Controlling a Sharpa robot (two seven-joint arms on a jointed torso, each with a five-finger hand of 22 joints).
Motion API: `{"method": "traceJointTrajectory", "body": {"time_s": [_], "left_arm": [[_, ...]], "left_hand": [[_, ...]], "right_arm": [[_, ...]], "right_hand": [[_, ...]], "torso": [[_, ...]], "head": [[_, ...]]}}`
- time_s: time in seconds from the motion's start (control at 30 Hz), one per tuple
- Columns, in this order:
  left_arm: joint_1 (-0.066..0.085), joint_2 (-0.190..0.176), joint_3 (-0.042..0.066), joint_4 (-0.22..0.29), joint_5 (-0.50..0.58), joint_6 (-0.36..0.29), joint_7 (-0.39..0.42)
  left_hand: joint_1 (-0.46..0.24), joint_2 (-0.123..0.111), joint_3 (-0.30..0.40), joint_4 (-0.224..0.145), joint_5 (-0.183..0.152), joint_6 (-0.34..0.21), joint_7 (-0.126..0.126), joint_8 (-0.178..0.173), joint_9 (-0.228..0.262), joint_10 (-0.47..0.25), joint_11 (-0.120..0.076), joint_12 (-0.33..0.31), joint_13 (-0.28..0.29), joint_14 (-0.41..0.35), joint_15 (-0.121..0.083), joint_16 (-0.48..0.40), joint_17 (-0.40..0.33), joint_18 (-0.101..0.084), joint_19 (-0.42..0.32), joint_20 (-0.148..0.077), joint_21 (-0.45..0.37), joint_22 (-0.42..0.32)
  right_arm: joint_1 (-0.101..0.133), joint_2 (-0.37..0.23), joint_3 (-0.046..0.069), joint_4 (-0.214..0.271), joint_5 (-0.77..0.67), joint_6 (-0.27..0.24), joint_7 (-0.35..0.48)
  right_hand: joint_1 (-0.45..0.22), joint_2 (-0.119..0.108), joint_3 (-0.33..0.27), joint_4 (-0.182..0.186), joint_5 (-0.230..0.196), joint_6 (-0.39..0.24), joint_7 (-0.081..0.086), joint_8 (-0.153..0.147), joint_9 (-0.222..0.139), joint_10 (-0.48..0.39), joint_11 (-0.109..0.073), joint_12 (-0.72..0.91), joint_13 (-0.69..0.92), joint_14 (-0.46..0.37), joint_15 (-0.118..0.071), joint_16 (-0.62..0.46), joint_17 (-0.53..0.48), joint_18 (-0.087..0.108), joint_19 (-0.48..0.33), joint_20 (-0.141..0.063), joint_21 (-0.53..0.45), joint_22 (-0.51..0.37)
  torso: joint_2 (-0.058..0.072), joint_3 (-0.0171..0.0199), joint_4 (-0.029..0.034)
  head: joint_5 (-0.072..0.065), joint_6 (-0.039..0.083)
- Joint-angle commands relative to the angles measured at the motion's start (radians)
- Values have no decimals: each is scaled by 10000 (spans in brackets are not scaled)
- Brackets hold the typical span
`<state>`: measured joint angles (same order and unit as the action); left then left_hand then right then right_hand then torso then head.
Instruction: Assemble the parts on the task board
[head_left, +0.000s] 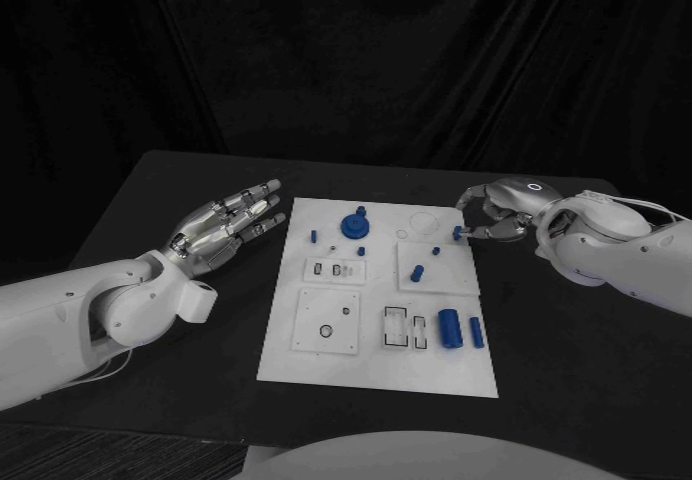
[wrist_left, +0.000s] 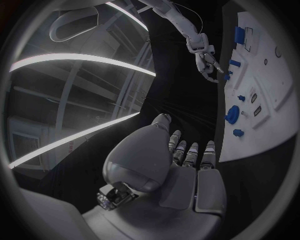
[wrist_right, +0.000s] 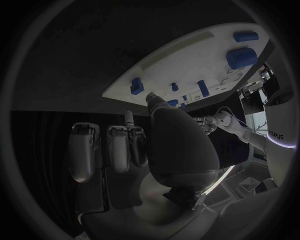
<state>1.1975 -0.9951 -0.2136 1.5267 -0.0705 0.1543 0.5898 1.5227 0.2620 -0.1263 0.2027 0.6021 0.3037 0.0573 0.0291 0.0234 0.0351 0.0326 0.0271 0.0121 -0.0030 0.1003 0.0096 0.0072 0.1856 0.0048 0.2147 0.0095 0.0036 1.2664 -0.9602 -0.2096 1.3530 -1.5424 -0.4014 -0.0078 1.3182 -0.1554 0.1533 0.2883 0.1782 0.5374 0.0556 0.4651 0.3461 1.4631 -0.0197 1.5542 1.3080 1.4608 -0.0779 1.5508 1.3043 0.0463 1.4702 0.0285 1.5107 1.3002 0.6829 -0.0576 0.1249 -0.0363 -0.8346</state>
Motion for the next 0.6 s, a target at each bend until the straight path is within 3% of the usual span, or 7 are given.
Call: {"method": "traceJointTrajectory", "body": {"time_s": [0.03,0.23,0.6], "left_arm": [[-19,21,8,6,0,61,149],[-24,9,8,-5,0,63,128],[-37,7,8,-18,0,75,109]], "left_hand": [[99,-29,263,-32,137,-20,-28,136,145,-65,124,192,30,56,61,-57,-50,-52,66,92,-11,28],[99,-29,263,-32,137,-20,-28,136,145,-65,124,192,30,56,61,-57,-50,-52,66,92,-11,28],[100,-33,277,-48,145,-25,-25,135,145,-65,127,192,30,57,65,-55,-49,-51,70,97,-8,30]], "right_arm": [[-65,42,5,-96,3,69,-118],[-127,139,5,-209,3,380,-287],[-210,279,5,-338,3,624,-373]], "right_hand": [[8,-127,141,26,231,-65,-23,189,22,1077,-104,166,2628,1100,-70,200,2665,-261,569,5,-42,2359],[102,-111,179,9,281,-53,-25,251,6,1077,-106,166,2628,1100,-73,200,2665,-246,536,1,-95,2334],[314,-74,258,7,820,162,148,336,-214,1077,18,166,2628,1100,8,200,2665,-269,590,53,-41,2373]], "torso": [[0,3,-4],[-6,-1,7],[4,-8,8]], "head": [[7,13],[-20,43],[-32,23]]}}
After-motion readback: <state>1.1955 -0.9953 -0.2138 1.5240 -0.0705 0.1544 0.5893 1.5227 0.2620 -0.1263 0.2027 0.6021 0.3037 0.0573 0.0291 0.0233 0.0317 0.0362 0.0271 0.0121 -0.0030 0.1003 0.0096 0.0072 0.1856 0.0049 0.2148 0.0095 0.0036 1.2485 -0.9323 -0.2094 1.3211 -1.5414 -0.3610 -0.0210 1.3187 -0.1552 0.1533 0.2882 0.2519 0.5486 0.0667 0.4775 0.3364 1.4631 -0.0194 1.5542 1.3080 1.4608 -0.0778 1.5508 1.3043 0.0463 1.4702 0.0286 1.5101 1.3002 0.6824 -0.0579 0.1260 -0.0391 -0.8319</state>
